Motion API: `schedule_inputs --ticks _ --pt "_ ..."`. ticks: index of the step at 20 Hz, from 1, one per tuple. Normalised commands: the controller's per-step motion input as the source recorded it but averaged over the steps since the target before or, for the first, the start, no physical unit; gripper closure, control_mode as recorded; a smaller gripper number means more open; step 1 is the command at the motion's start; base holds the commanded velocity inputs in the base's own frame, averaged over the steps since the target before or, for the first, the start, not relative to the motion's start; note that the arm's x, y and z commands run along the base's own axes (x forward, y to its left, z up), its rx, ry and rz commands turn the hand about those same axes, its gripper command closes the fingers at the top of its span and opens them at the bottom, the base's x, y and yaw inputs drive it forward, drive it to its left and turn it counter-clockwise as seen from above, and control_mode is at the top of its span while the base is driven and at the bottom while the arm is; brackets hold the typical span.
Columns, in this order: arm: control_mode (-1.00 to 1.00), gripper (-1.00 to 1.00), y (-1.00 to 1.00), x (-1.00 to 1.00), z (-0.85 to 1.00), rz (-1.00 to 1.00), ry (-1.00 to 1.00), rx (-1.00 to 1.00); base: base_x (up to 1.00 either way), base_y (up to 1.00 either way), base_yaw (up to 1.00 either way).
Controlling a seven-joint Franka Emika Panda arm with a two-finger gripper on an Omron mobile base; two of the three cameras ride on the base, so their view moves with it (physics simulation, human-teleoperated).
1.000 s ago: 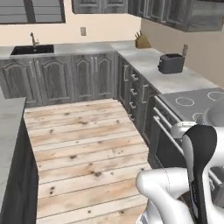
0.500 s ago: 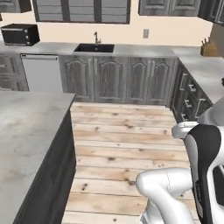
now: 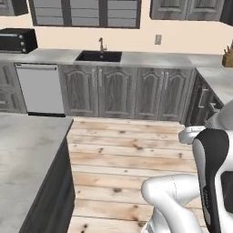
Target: Organize the utensils by type. Pick up the wooden spoons from the counter and place them in the open cabinet. Then pick up the metallic utensils from the counter and place them in the open drawer.
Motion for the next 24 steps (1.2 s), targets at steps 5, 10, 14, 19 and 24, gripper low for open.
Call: schedule_inputs --ticks 5,10,14,19,24 --pt "1.00 -1.00 0.00 0.00 0.00 0.00 0.00 0.00 1.00 0.04 0.09" --pt "1.00 -1.00 0.00 0.00 0.00 0.00 0.00 0.00 1.00 0.02 0.06" --pt "1.00 -1.00 0.00 0.00 0.00 0.00 0.00 0.00 1.00 0.04 0.00" --pt "1.00 -1.00 0.00 0.00 0.00 0.00 0.00 0.00 1.00 0.06 0.08" --pt "1.00 -1.00 0.00 0.00 0.00 0.00 0.00 0.00 1.00 0.04 0.21"
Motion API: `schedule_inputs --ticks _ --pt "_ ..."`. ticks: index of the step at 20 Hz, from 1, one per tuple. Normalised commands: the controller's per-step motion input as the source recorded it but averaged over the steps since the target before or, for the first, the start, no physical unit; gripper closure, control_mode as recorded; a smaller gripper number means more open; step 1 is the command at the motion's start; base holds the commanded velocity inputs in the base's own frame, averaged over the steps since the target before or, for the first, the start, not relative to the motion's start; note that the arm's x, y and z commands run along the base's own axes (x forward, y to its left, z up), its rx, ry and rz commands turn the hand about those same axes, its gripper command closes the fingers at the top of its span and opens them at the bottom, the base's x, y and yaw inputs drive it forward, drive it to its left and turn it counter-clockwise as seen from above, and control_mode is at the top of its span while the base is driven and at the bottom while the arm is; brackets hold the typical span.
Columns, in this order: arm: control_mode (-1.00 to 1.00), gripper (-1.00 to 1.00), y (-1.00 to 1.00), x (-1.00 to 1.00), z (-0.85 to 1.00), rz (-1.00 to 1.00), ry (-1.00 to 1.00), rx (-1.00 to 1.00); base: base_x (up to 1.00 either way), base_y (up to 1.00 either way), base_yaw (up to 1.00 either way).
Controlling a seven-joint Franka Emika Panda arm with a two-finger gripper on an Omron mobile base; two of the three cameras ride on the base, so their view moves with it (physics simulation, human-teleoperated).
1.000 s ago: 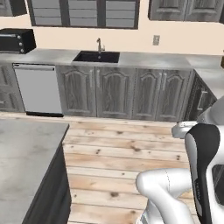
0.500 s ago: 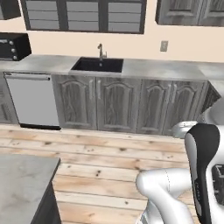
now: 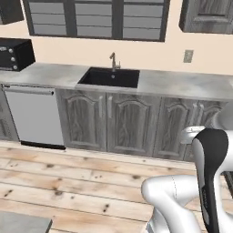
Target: Organize the utensils by type. Pick up the wooden spoons from the counter and place them in the open cabinet. Then pick up the metallic utensils from the counter and place them in the open drawer.
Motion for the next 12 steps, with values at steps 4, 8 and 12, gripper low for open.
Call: schedule_inputs --ticks 4,8,12 --pt "1.00 -1.00 0.00 0.00 0.00 0.00 0.00 0.00 1.00 0.02 0.23" --pt "1.00 -1.00 0.00 0.00 0.00 0.00 0.00 0.00 1.00 0.00 0.33" --pt "1.00 -1.00 0.00 0.00 0.00 0.00 0.00 0.00 1.00 0.00 0.44"
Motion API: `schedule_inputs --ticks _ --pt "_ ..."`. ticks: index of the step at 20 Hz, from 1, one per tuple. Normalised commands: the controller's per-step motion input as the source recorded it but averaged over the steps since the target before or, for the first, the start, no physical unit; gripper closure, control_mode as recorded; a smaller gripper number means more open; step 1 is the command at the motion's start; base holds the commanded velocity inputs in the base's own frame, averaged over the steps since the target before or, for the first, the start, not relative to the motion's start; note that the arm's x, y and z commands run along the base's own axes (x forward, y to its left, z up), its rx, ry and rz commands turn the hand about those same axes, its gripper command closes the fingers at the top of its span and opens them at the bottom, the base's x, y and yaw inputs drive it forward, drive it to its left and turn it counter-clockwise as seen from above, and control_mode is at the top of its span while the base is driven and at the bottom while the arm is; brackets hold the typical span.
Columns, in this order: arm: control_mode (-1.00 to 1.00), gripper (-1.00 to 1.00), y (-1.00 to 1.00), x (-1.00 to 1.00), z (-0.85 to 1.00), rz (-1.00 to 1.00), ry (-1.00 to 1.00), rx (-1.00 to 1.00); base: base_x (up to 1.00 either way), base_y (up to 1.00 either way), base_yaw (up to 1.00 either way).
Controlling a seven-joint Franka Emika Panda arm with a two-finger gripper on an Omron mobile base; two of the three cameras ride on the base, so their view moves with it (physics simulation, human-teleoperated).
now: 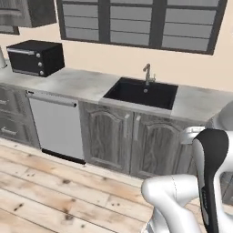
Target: Organize the utensils by type. Pick up the wooden spoons from the counter and place them in the open cabinet. Then pick up the metallic utensils from the counter and place them in the open drawer.
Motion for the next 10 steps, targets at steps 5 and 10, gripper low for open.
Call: schedule_inputs --ticks 5,10 --pt "1.00 -1.00 0.00 0.00 0.00 0.00 0.00 0.00 0.97 0.00 0.52" --pt "1.00 -1.00 0.00 0.00 0.00 0.00 0.00 0.00 0.97 0.00 0.51"
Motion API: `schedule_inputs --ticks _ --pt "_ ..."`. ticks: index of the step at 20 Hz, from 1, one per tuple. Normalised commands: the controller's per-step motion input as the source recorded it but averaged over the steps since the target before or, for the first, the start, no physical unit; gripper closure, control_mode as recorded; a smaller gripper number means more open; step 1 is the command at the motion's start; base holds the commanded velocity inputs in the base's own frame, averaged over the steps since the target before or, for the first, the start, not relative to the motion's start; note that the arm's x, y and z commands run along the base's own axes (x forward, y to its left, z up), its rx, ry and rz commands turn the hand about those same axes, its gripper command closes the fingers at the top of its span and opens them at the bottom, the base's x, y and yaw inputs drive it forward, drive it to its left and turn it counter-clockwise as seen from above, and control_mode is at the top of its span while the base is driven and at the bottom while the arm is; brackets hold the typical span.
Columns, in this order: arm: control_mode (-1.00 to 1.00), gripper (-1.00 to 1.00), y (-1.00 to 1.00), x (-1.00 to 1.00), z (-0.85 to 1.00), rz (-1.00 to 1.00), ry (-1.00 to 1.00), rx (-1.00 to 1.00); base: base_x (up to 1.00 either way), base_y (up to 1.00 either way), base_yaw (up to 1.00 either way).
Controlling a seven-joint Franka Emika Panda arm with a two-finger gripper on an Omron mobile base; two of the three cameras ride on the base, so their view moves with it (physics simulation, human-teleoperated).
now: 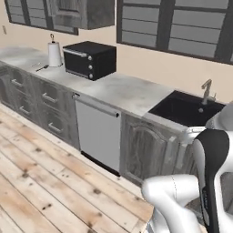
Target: Organize the utensils by type. Pick up the wooden spoons from the counter and place them in the open cabinet. Then pick up the metallic utensils from the counter and place them in the open drawer.
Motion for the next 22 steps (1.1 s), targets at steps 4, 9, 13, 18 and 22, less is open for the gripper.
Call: schedule_inputs --ticks 4,9,13,18,22 --pt "1.00 -1.00 0.00 0.00 0.00 0.00 0.00 0.00 1.00 0.01 0.35" --pt "1.00 -1.00 0.00 0.00 0.00 0.00 0.00 0.00 1.00 0.18 0.15" --pt "1.00 -1.00 0.00 0.00 0.00 0.00 0.00 0.00 1.00 0.35 0.11" --pt "1.00 -1.00 0.00 0.00 0.00 0.00 0.00 0.00 0.88 0.23 0.33" --pt "1.00 -1.00 0.00 0.00 0.00 0.00 0.00 0.00 0.99 0.26 0.17"
